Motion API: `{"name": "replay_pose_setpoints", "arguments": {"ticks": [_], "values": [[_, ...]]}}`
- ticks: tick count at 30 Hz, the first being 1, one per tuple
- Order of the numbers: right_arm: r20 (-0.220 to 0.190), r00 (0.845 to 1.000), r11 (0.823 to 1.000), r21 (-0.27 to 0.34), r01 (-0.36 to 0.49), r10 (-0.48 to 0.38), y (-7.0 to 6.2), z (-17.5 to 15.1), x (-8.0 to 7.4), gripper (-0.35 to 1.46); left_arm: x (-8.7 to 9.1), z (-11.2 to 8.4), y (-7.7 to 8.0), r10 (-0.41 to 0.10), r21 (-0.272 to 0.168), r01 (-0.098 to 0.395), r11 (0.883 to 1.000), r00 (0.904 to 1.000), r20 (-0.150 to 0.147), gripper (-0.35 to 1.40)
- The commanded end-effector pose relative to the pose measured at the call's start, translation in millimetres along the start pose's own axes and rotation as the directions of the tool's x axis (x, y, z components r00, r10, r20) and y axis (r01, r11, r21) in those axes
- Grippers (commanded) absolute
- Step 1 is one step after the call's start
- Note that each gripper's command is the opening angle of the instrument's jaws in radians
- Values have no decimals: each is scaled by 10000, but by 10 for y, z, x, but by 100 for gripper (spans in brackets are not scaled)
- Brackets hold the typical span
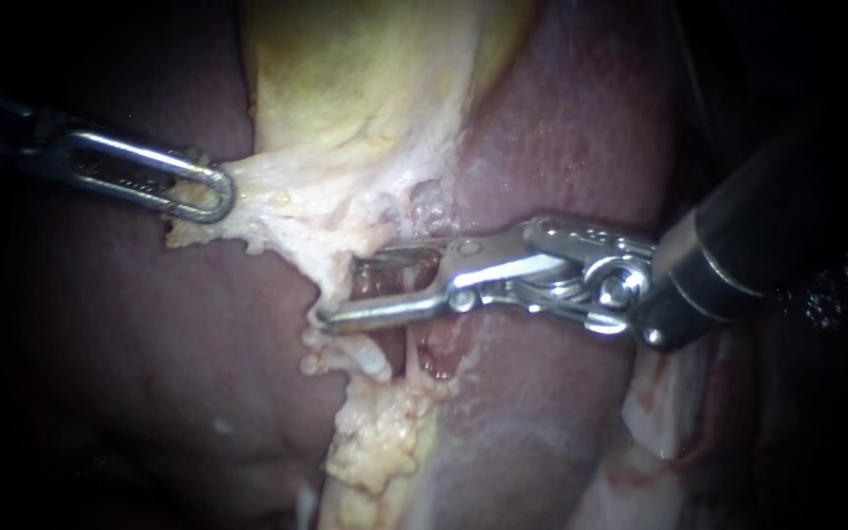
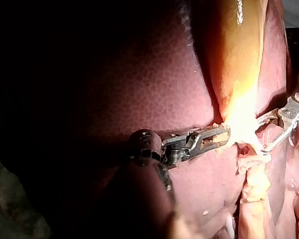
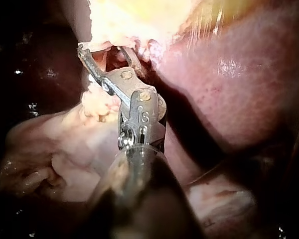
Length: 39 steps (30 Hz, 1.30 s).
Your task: Going back third clip left tube
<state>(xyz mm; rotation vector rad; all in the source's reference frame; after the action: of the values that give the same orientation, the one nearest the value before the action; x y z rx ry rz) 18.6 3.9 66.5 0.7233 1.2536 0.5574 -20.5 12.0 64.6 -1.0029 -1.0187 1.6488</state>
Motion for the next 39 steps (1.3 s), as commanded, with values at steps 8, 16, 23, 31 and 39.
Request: {"name": "replay_pose_setpoints", "arguments": {"ticks": [8, 16, 23, 31, 39], "values": [[53, 9996, 9995, 205, 259, -260, -5, -12, 2, 50, 0, 0, 0, 1, -1, -1, 10000, 10000, -1, -35], [94, 9994, 9988, 367, 324, -327, -6, 1, 3, 50, 0, 0, 0, 1, 0, -1, 10000, 10000, -2, -35], [184, 9991, 9970, 689, 358, -371, -3, 24, 1, 50, 0, 1, 0, 0, 1, 0, 10000, 10000, -3, -35], [356, 9977, 9903, 1283, 532, -582, -3, 52, -10, 50, 1, 1, 0, 0, 3, 0, 10000, 10000, -5, -35], [516, 9960, 9797, 1906, 621, -732, 1, 69, -13, 50, 0, 1, 0, 0, 3, 0, 10000, 10000, -5, -35]]}}
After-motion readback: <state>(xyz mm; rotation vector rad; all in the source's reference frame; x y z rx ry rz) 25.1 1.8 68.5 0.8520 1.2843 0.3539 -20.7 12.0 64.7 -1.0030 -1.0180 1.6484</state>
